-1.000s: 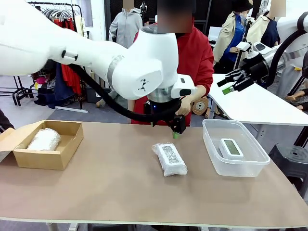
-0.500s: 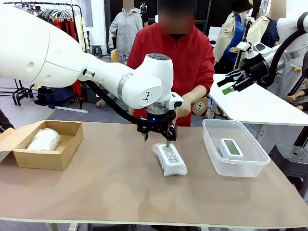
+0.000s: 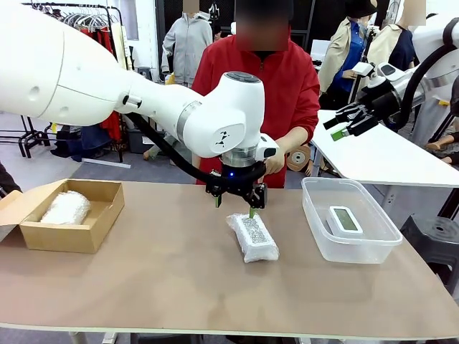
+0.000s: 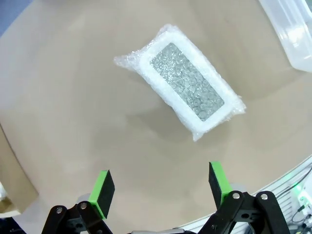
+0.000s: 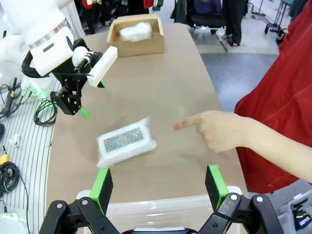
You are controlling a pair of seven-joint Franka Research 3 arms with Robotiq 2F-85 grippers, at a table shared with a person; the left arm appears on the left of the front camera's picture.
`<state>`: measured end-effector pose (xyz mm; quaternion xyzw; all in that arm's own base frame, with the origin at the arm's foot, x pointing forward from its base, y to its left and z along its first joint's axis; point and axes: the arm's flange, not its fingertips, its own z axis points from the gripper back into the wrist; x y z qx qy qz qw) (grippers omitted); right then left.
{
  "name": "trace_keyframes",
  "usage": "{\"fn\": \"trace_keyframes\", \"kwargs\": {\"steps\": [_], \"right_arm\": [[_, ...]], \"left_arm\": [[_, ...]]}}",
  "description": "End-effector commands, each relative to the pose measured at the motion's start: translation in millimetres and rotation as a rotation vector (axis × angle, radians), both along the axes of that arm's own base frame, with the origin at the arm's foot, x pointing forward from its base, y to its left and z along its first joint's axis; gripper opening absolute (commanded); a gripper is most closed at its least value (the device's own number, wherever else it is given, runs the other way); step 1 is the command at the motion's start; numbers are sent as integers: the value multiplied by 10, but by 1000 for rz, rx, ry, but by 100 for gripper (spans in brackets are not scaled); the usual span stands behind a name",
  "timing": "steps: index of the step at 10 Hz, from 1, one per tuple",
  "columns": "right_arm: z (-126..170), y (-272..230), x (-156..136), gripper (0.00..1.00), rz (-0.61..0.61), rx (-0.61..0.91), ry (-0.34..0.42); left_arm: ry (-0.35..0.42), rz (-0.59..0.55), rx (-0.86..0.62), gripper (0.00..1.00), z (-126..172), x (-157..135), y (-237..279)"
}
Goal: Separate and place wrapped and unwrapped clocks.
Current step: Pick up the Digital clock indicated by the person.
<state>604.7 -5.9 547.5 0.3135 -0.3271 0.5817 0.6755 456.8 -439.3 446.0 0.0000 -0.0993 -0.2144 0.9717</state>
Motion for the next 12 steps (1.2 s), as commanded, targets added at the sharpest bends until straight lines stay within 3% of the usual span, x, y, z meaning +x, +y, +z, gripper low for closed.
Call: {"fn": "trace_keyframes", "kwargs": {"steps": [1,3,4,7,9,12], "right_arm": [[25,12,0,100,-1,0,-3],[25,12,0,100,-1,0,-3],[25,12,0,100,-1,0,-3],[25,12,0,100,-1,0,-3],[25,12,0,100,-1,0,-3],[25,12,0,100,-1,0,-3]], "left_arm": [[52,71,-6,100,-76,99,-62],[125,316,-23,100,-90,193,-261],[125,412,-36,100,-89,211,-320],[149,626,-114,100,-135,296,-479],[117,688,-128,100,-278,327,-637],[107,648,-100,100,-508,334,-864]]}}
